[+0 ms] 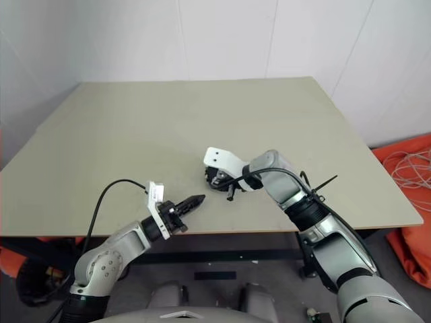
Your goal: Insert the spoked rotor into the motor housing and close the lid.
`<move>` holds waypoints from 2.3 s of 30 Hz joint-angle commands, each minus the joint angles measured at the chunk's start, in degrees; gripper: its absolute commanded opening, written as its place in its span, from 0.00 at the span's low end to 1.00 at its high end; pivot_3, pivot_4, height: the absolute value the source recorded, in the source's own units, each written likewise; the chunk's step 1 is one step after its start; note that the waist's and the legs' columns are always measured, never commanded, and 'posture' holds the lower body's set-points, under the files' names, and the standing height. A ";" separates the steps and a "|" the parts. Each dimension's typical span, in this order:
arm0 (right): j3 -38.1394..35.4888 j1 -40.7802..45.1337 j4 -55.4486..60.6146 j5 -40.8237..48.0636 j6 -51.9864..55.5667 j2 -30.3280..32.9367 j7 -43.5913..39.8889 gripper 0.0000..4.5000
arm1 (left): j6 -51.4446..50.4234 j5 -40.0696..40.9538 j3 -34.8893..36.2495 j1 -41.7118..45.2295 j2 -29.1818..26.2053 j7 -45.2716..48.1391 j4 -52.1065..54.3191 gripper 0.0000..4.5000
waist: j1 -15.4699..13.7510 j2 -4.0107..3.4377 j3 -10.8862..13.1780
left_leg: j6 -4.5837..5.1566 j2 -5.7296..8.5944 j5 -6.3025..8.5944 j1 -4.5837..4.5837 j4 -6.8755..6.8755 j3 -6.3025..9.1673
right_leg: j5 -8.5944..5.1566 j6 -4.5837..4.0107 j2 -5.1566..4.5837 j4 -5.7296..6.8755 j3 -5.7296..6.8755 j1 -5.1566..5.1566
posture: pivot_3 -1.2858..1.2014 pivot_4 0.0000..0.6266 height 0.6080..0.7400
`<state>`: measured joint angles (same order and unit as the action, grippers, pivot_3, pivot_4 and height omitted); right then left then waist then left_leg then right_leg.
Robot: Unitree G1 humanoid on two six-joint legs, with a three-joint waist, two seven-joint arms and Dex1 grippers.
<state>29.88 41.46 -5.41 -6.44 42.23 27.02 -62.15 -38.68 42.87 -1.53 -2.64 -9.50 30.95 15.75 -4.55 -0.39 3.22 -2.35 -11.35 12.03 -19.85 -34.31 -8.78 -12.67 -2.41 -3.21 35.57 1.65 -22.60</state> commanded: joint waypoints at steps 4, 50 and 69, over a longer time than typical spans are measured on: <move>-4.53 1.85 6.14 0.12 5.21 5.10 2.54 0.01 | 0.50 1.01 0.48 1.19 0.39 0.59 0.88 0.00 | -0.38 0.00 0.01 | 0.01 0.00 0.00 -0.06 0.00 0.01 | 0.13 -0.24 0.00 -0.03 0.00 -0.03 | 0.52 0.00 1.00; -34.33 13.02 3.87 21.68 47.73 -31.38 37.92 0.63 | 0.25 1.10 0.81 1.33 0.56 0.37 0.75 0.00 | -0.76 -0.06 0.04 | -0.60 -0.03 -0.34 0.03 0.27 0.15 | -0.09 0.14 0.06 0.09 -0.06 -0.28 | 0.52 0.00 1.00; -6.79 7.01 -9.13 -2.76 -18.34 3.72 24.08 0.63 | 0.04 1.14 1.07 1.42 -0.07 0.41 0.81 0.00 | -0.71 -0.04 0.04 | -0.56 0.05 -0.33 -0.21 0.25 -0.07 | 0.01 0.08 0.04 -0.03 -0.03 -0.29 | 0.52 0.00 1.00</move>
<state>21.99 47.98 -15.17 -7.18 27.86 29.22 -35.57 -38.92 43.17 -0.97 -1.85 -9.45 30.96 15.01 -5.26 -0.43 3.26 -2.88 -11.30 11.72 -20.07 -34.08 -8.89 -12.58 -2.48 -3.16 35.55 1.61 -22.89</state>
